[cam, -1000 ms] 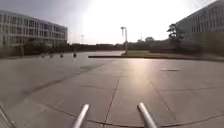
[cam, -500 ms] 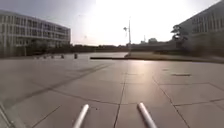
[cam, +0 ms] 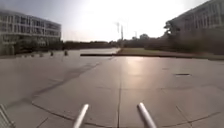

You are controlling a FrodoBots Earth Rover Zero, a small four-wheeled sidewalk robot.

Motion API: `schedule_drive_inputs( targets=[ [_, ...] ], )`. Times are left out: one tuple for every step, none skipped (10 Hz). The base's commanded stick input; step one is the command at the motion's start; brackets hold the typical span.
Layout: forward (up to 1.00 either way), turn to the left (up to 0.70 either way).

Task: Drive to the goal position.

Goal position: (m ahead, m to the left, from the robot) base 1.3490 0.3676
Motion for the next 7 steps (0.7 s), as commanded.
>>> schedule_drive_inputs(
  targets=[
    [0.0,-0.45],
    [0.0,-0.45],
    [0.0,-0.45],
    [0.0,-0.45],
    [0.0,-0.45],
    [0.0,-0.45],
    [0.0,-0.45]
  ],
)
